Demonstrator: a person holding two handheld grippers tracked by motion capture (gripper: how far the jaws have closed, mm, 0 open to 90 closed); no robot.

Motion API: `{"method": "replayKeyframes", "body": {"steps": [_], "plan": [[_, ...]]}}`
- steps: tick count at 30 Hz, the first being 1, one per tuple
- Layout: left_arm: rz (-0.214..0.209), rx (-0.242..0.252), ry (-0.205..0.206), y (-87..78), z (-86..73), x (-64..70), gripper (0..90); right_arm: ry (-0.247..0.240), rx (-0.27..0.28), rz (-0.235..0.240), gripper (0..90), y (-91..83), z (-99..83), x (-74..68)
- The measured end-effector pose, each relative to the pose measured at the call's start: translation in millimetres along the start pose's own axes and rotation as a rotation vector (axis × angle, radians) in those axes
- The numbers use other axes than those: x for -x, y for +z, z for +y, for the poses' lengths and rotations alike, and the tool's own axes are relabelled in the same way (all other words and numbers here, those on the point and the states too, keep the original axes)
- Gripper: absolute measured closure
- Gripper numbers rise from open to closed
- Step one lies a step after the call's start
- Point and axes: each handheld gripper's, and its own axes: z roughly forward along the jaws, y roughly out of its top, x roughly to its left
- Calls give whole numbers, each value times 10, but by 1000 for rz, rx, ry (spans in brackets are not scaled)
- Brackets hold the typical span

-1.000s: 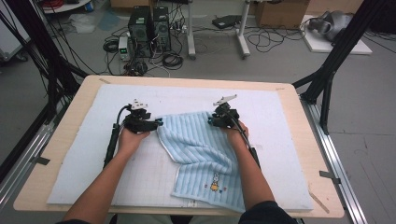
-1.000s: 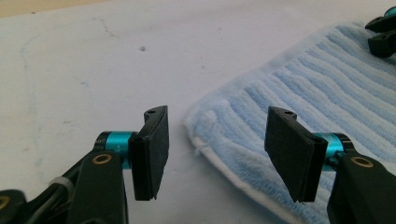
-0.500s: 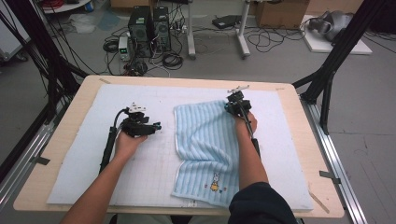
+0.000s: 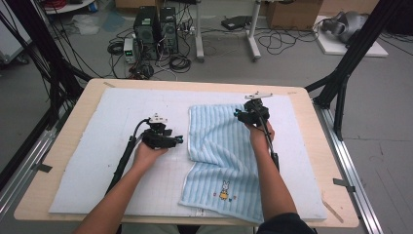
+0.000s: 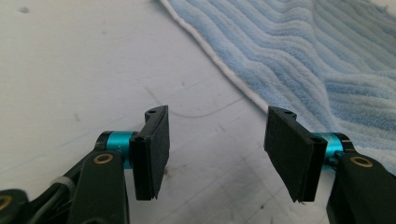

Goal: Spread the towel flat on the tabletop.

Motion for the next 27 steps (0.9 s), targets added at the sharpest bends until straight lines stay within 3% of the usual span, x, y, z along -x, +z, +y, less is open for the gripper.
{"method": "replayKeyframes", "body": {"steps": [3,7,8,10,11,12,13,19,27], "plan": [[-26,0,-2,72,23,73,412,-26,15,19,544,-181,-58,-47],[-59,4,41,179,65,255,415,-43,46,27,541,-416,-154,-71],[-57,-8,58,210,63,297,423,-42,52,29,541,-462,-182,-73],[0,-18,124,238,64,376,461,-48,53,25,537,-534,-235,-72],[32,-25,153,240,69,398,521,-48,52,27,531,-559,-258,-65],[29,-32,173,230,79,399,652,-44,52,33,531,-583,-281,-65],[27,-38,196,233,82,395,863,-44,57,35,530,-602,-306,-65],[73,-30,150,227,102,310,876,-43,40,56,530,-595,-421,-111],[122,-34,106,112,112,30,876,-50,32,103,533,-558,-471,-239]]}}
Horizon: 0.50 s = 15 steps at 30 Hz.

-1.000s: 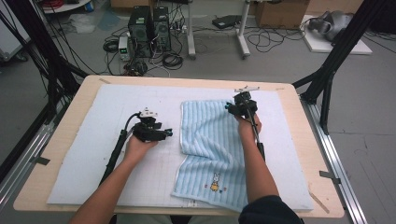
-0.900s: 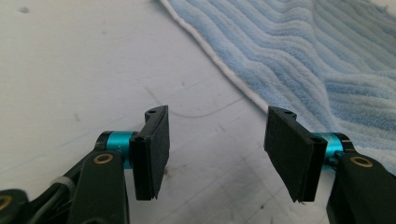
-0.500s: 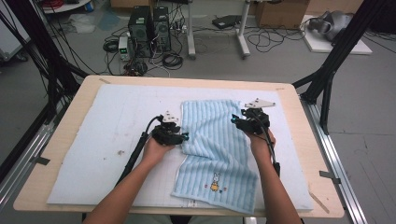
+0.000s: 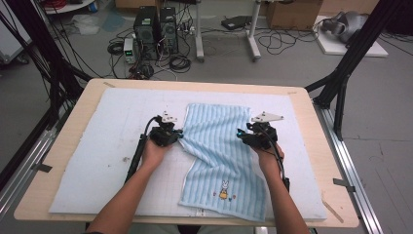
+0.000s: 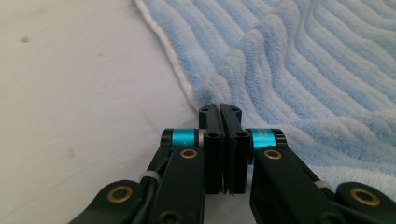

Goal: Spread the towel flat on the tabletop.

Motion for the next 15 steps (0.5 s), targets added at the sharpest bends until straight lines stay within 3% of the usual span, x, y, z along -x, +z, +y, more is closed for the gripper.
{"method": "replayKeyframes", "body": {"steps": [6,10,15], "plan": [[35,8,-47,-86,-38,-251,876,-14,-14,55,536,93,19,-134],[75,16,-85,-163,-66,-461,876,-41,-53,126,529,256,24,-280],[112,27,-121,-268,-94,-677,875,-83,-97,164,513,497,65,-507]]}}
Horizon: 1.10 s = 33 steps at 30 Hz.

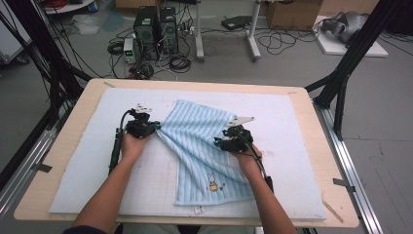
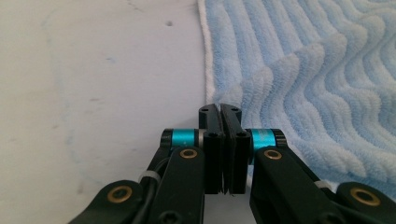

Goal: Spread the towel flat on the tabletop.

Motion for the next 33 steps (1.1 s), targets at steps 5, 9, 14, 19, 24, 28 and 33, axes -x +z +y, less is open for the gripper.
{"method": "replayKeyframes", "body": {"steps": [5,9,14,19,24,28,33], "plan": [[5,0,-10,-7,-15,-67,874,-14,-39,23,530,237,67,-72],[10,1,-5,2,-20,-53,864,-16,-35,37,732,291,100,-47],[2,8,-64,-17,-36,-57,587,-56,-46,-9,837,299,114,10],[-31,0,-62,-50,-52,-30,466,-42,-42,-148,837,290,108,157],[-64,28,-42,-96,-20,66,449,-12,-37,-273,836,266,106,356],[-101,30,-32,-111,-54,130,452,46,-23,-387,836,227,97,492],[-137,9,-10,-126,-154,197,447,94,-19,-381,773,163,72,533]]}}
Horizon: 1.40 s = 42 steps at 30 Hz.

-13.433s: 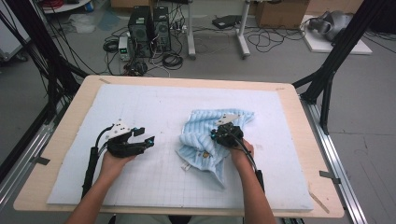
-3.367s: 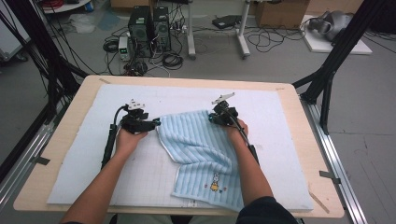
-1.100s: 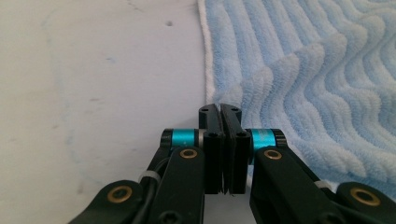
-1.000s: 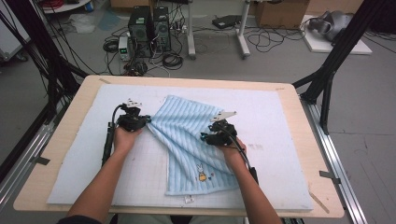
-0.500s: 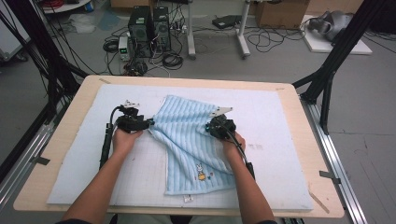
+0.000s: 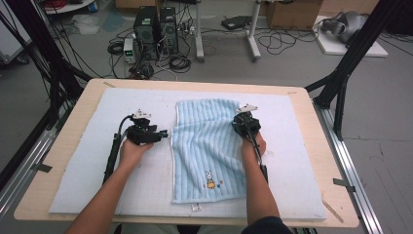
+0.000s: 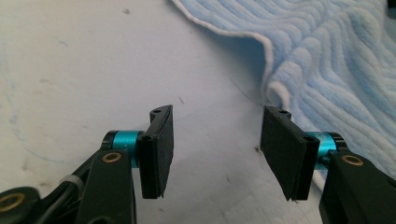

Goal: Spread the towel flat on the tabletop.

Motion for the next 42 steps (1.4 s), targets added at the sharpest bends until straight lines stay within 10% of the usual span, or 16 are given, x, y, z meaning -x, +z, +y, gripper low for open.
{"method": "replayKeyframes", "body": {"steps": [18,33,42], "plan": [[-80,21,44,-439,-372,496,445,51,124,71,349,-911,-193,-204],[-141,-5,79,-717,-875,1126,479,-25,160,173,370,-1563,-842,-529],[-90,-14,156,-757,-970,1361,532,-31,146,190,402,-1715,-1040,-564]]}}
